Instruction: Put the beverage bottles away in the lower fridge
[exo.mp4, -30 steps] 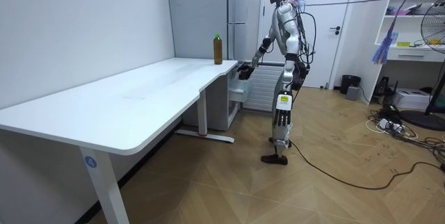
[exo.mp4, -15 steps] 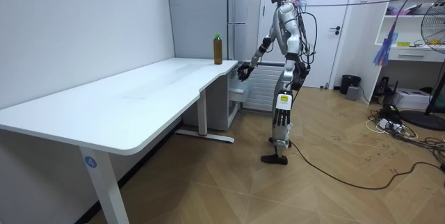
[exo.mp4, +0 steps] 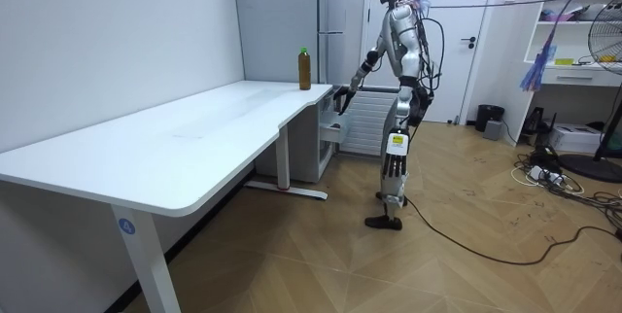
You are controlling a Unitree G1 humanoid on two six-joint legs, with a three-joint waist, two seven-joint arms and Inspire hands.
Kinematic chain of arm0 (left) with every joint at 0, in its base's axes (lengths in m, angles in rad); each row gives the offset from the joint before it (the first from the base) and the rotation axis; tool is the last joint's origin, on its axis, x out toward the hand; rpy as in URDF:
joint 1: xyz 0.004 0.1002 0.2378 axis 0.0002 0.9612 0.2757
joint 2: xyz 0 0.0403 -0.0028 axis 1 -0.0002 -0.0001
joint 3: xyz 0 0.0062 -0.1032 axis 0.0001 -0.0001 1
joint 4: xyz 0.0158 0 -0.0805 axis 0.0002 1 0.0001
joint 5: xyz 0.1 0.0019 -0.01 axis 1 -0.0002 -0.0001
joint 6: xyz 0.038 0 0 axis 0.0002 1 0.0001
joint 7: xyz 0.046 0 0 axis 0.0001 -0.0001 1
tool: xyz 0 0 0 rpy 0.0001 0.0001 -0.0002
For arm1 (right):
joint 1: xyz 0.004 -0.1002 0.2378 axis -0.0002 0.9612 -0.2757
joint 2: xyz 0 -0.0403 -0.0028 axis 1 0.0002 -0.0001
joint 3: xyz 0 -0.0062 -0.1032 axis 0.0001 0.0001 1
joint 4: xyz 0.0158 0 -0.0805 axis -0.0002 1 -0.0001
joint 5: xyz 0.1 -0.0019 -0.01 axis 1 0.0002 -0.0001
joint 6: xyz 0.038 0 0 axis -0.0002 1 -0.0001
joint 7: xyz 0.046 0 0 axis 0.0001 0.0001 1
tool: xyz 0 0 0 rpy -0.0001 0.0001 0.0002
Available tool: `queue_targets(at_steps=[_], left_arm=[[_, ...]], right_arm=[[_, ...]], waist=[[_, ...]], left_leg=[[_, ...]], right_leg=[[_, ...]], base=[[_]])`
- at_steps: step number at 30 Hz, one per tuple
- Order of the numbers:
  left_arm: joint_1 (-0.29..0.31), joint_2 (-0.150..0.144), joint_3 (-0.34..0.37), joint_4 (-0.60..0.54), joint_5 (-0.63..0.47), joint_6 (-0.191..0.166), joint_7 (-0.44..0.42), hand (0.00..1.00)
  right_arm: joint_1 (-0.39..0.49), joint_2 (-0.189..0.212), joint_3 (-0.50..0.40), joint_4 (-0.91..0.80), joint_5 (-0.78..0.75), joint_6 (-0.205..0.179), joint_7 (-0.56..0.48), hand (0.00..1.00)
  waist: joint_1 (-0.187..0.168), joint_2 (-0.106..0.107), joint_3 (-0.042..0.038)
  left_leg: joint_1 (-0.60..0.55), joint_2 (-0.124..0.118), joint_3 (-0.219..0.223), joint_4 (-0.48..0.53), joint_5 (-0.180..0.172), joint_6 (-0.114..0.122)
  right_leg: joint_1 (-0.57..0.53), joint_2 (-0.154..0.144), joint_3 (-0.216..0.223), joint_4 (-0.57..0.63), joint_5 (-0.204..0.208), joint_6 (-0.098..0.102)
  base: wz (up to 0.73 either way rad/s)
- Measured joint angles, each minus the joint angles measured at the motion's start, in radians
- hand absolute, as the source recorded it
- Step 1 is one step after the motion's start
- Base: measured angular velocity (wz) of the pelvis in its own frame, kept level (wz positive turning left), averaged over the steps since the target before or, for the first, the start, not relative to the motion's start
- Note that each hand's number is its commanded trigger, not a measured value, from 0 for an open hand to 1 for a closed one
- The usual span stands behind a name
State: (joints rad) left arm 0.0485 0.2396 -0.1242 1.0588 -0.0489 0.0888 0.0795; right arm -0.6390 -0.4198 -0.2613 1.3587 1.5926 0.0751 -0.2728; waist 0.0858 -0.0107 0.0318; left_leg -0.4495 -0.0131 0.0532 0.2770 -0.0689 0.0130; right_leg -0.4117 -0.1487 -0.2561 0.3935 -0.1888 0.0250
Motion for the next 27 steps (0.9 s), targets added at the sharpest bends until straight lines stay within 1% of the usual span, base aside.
queue_targets(at_steps=[7, 17, 21, 22, 24, 27], left_arm=[[0.0, 0.002, 0.0, 0.0, 0.0, 0.0, 0.0, 0.0], [-0.001, 0.003, 0.001, 0.0, 0.0, -0.005, 0.0, 0.0], [0.0, 0.002, 0.002, 0.001, 0.0, -0.008, -0.002, 0.0], [0.0, 0.002, 0.003, 0.001, 0.0, -0.008, -0.003, 0.0], [-0.001, 0.002, 0.002, 0.0, 0.0, -0.008, -0.003, 0.0], [0.001, 0.001, 0.0, 0.001, 0.001, -0.004, -0.008, 0.0]], right_arm=[[-0.003, -0.009, 0.0, 0.0, 0.009, -0.003, -0.021, 0.0], [-0.004, -0.014, -0.002, 0.0, 0.007, -0.038, -0.044, 0.0], [-0.002, -0.015, -0.001, 0.0, -0.007, -0.054, -0.041, 0.0], [0.002, -0.015, 0.0, 0.0, -0.009, -0.054, -0.033, 0.0], [0.012, -0.015, 0.001, -0.001, -0.015, -0.054, -0.011, 0.0], [0.025, -0.015, 0.004, -0.001, -0.012, -0.054, -0.002, 0.0]], waist=[[0.0, 0.001, 0.0004], [0.0, 0.011, 0.0016], [0.001, 0.021, 0.0059], [0.0, 0.023, 0.0057], [-0.001, 0.024, 0.0055], [-0.001, 0.021, 0.0061]], left_leg=[[-0.01, 0.0, 0.0, 0.001, 0.0, 0.0], [-0.017, 0.003, -0.001, -0.001, 0.0, 0.0], [-0.006, 0.003, -0.001, -0.001, 0.0, 0.0], [-0.003, 0.005, -0.001, -0.003, 0.0, 0.0], [-0.002, 0.007, -0.001, -0.003, 0.0, 0.0], [0.017, 0.012, 0.005, -0.009, 0.0, -0.001]], right_leg=[[-0.006, 0.001, 0.0, -0.002, 0.0, 0.0], [-0.003, 0.008, -0.002, -0.017, 0.001, 0.001], [0.011, 0.009, -0.007, -0.019, 0.002, 0.001], [0.015, 0.009, -0.011, -0.02, 0.002, 0.0], [0.023, 0.01, -0.021, -0.024, 0.003, -0.002], [0.049, 0.017, -0.023, -0.046, 0.003, -0.002]], base=[[0.0], [0.01], [0.02], [0.05], [0.09], [0.05]])
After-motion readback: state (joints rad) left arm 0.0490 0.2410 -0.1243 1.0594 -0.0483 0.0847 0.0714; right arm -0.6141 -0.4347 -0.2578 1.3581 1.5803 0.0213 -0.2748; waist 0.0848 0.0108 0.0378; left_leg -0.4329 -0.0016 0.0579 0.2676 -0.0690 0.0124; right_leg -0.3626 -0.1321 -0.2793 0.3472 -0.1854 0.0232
